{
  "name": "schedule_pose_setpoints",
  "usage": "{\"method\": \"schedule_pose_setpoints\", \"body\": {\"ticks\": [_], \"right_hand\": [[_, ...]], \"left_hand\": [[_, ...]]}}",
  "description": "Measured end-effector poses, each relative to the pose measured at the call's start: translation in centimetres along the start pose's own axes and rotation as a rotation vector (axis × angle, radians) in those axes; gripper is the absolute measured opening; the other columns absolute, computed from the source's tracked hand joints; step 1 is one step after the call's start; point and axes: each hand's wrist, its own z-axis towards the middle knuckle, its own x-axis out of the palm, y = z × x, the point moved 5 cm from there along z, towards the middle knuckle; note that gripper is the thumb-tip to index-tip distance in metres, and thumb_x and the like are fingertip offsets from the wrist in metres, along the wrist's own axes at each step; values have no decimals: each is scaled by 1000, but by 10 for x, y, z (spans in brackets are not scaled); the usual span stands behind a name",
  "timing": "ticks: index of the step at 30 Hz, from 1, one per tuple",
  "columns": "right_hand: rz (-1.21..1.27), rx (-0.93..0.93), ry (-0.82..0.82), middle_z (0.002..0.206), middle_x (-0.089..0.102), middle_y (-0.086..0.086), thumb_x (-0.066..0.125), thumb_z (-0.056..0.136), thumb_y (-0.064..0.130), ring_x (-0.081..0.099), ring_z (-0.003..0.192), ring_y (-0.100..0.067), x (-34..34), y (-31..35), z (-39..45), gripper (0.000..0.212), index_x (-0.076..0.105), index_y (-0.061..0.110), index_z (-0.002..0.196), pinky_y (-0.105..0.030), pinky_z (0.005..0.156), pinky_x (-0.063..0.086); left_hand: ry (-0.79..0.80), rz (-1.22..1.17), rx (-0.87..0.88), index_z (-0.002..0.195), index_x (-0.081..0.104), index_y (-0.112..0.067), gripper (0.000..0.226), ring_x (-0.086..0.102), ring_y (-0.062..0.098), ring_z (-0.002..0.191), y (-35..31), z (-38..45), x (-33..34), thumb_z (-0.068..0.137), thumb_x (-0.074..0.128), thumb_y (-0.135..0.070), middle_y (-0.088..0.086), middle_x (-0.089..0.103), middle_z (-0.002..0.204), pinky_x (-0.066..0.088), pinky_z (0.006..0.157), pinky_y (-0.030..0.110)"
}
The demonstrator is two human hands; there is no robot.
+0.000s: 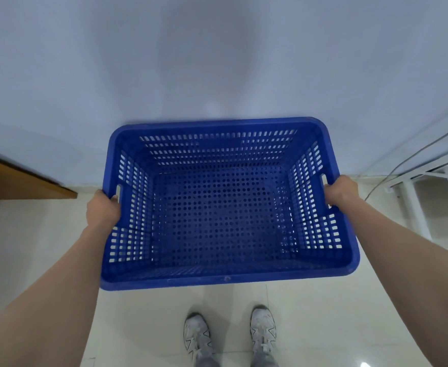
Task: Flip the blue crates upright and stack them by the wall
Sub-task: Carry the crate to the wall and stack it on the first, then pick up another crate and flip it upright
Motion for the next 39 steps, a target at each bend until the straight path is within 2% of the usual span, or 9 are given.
{"method": "schedule_pose_setpoints", "body": {"ticks": [2, 5, 9, 12, 15, 21, 27, 32, 39], "right_hand": [[-35, 11, 18, 115, 62, -26, 55, 95, 22, 61, 102, -40, 3, 3, 5, 36, 52, -6, 117, -34, 71, 45], [-87, 30, -17, 127, 55, -29, 53, 97, 19, 56, 114, -43, 10, 1, 8, 42, 40, -8, 126, -40, 85, 46], [-115, 19, -62, 129, 52, -29, 52, 94, 10, 53, 117, -44, 13, 0, 6, 42, 35, -7, 129, -46, 94, 44], [-133, 61, -28, 134, 47, -26, 54, 91, 15, 48, 122, -42, 4, 7, -5, 53, 27, 0, 135, -52, 102, 40], [-274, -47, -76, 135, 45, -23, 49, 94, 24, 45, 124, -40, -14, 24, -34, 55, 26, 4, 139, -51, 104, 37], [-480, -376, -32, 154, 31, -13, 36, 100, 37, 31, 141, -30, -58, 60, -139, 60, 22, 9, 150, -48, 116, 21], [-419, -513, -57, 162, 14, -9, 27, 102, 42, 15, 149, -26, -136, 77, -250, 63, 12, 11, 155, -48, 121, 10], [-355, -510, -161, 162, 15, -9, 26, 102, 43, 15, 149, -26, -185, 46, -343, 63, 13, 12, 155, -49, 121, 9], [-265, -378, -305, 162, 15, -9, 24, 102, 43, 14, 149, -25, -203, -47, -485, 61, 14, 14, 155, -49, 121, 3]], "left_hand": [[-14, 29, 17, 117, 50, 2, 30, 60, 48, 101, 0, 3, 1, 98, 48, -21, 31, 61, 115, 50, 83, 53], [-16, 86, 42, 116, 46, 0, 29, 59, 49, 100, 6, 4, 5, 100, 45, -25, 32, 60, 114, 49, 84, 55], [8, 102, 37, 119, 42, 1, 29, 58, 49, 103, 4, 4, 4, 100, 44, -22, 33, 59, 116, 47, 83, 53], [95, 134, 14, 124, 39, -2, 36, 54, 48, 112, 0, -2, -3, 97, 47, -25, 30, 54, 125, 46, 93, 56], [85, 329, 47, 135, 36, -8, 47, 43, 44, 126, -14, -27, -23, 97, 40, -33, 24, 45, 138, 38, 101, 59], [149, 408, 298, 154, 22, -16, 59, 23, 32, 147, -74, -143, -68, 102, 24, -43, 3, 21, 163, 23, 113, 61], [195, 431, 474, 158, 11, -19, 65, 6, 26, 153, -143, -267, -135, 102, 13, -52, -3, 6, 166, 10, 119, 58], [210, 431, 632, 158, 8, -18, 65, 1, 26, 153, -160, -362, -174, 102, 11, -52, -2, 1, 166, 4, 120, 59], [283, 488, 872, 158, 4, -20, 65, -3, 25, 153, -125, -478, -183, 102, 11, -51, -3, -3, 166, 3, 120, 59]]}}
